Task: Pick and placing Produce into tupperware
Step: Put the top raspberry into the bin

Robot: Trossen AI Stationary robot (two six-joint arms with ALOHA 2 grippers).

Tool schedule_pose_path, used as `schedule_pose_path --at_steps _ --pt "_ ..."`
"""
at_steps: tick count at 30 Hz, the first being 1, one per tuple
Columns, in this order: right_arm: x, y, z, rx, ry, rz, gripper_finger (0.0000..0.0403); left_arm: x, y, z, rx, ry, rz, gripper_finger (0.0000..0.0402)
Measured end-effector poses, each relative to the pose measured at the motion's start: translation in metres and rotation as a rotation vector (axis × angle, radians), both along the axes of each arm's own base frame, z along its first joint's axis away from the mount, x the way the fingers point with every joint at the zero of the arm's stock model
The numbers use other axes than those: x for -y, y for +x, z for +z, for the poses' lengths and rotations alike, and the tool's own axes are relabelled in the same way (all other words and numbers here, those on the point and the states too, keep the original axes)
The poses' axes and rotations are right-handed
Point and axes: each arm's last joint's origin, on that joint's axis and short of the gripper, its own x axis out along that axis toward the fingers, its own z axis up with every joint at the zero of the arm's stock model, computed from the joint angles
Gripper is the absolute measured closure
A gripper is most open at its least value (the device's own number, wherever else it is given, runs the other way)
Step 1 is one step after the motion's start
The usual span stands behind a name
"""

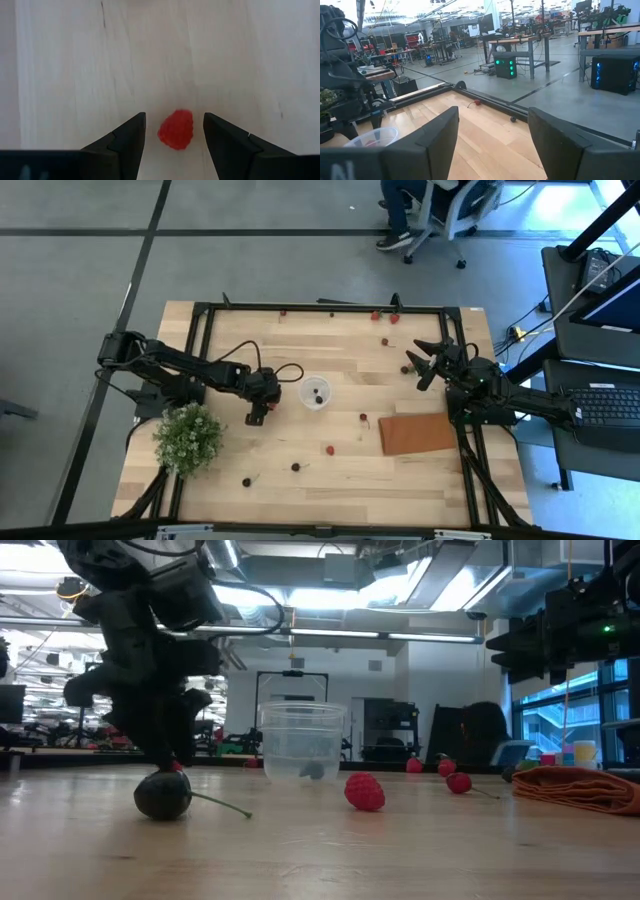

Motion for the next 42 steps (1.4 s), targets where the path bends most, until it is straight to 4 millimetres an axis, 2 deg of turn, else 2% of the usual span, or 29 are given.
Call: schedule_pose_path --at_steps 6,12,23,28,32,42 --pt "0.000 0.000 0.000 0.000 0.000 0.000 0.0163 0.000 0.004 -0.013 -0.049 -0.010 0.004 0.0210" --pt "0.000 0.000 0.000 -0.001 -0.001 0.000 0.0163 0.000 0.004 -0.013 -0.047 -0.025 0.042 0.0214" --pt "0.000 0.000 0.000 -0.002 -0.002 -0.001 0.0163 0.000 0.004 -0.013 -0.048 -0.027 0.040 0.0287" --pt "0.000 0.000 0.000 -0.002 -0.002 0.000 0.0163 0.000 0.005 -0.012 -0.046 -0.038 0.075 0.0304" --pt "0.000 0.000 0.000 -0.002 -0.003 0.000 0.0163 -0.001 0.011 0.000 -0.033 -0.030 0.103 0.0303" --pt "0.000 0.000 0.000 -0.001 -0.001 -0.001 0.0163 -0.028 0.049 0.085 0.253 -0.045 0.211 0.0304"
